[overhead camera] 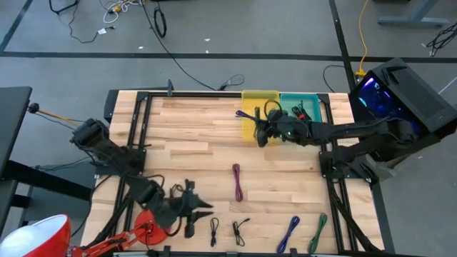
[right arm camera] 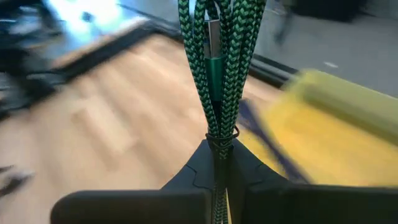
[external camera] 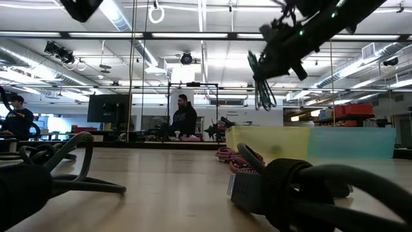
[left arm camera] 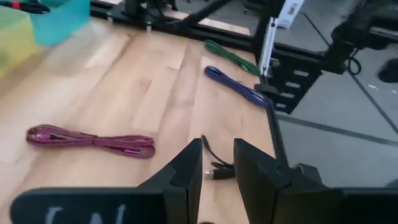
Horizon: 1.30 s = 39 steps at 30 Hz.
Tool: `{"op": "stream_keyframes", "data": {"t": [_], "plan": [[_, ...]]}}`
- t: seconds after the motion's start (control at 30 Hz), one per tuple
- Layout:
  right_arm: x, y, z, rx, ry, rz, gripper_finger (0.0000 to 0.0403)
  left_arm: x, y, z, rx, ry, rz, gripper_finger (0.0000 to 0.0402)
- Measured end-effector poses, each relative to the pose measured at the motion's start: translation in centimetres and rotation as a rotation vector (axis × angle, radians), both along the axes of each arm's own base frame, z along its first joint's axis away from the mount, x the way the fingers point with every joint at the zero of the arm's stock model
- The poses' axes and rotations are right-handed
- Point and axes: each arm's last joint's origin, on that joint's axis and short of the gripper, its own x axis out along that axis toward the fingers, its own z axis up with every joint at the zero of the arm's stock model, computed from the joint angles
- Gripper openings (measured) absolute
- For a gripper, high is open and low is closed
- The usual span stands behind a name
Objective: Pick & Place USB Port
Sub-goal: Put the top green charger cable into the yellow bin, then put the pink black charger cable into the yellow bin
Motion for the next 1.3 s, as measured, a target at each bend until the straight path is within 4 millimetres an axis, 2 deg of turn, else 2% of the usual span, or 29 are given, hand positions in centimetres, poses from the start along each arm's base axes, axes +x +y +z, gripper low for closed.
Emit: {"op": "stream_keyframes", "data": {"t": [0.27,0.57,0.63,0.83,0.97,1.17,1.3], "plan": [[-0.8,-2.6,-0.3,0.040,0.000,-0.129,0.0010,-2.0,-1.8,0.1,0.039,-0.045,0.029,0.0096],[-1.4,-4.1,-1.0,0.081,0.045,-0.202,0.0010,-2.2,-2.0,0.1,0.046,-0.051,0.036,0.0096],[-1.4,-4.1,-1.0,0.079,0.041,-0.204,0.0028,-2.2,-2.0,0.1,0.047,-0.051,0.035,0.0096],[-1.4,-4.2,-1.0,0.061,0.063,-0.191,0.0131,-2.2,-2.0,0.1,0.052,-0.051,0.034,0.0096],[-1.4,-4.2,-1.0,0.046,0.068,-0.203,0.0181,-2.2,-2.0,0.1,0.052,-0.051,0.034,0.0096],[-1.0,-4.1,-0.3,0.060,-0.015,-0.155,0.0211,-2.2,-2.0,0.1,0.052,-0.051,0.035,0.0096],[0.1,-2.7,0.6,0.139,-0.140,0.107,0.0207,-2.2,-1.9,0.2,0.057,-0.057,0.052,0.0096]]}}
